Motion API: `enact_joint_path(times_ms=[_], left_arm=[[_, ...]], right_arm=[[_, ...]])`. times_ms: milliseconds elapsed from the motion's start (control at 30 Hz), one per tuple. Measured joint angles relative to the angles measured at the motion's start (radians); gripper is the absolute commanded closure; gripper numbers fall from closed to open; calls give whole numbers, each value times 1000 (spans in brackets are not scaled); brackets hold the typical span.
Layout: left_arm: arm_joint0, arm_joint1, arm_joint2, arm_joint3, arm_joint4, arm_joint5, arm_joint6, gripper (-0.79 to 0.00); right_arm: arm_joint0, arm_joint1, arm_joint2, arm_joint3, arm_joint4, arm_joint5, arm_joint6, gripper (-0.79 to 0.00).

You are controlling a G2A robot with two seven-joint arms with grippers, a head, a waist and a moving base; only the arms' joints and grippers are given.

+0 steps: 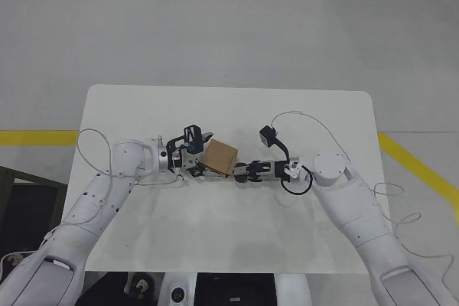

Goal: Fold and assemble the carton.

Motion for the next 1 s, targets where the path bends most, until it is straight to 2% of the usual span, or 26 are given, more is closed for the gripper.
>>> enact_joint_path(times_ms=[1000], left_arm=[[8,3,-6,-10,0,-7,-12,-785]], right_arm=[[139,-62,-120,196,104,-42,37,0]])
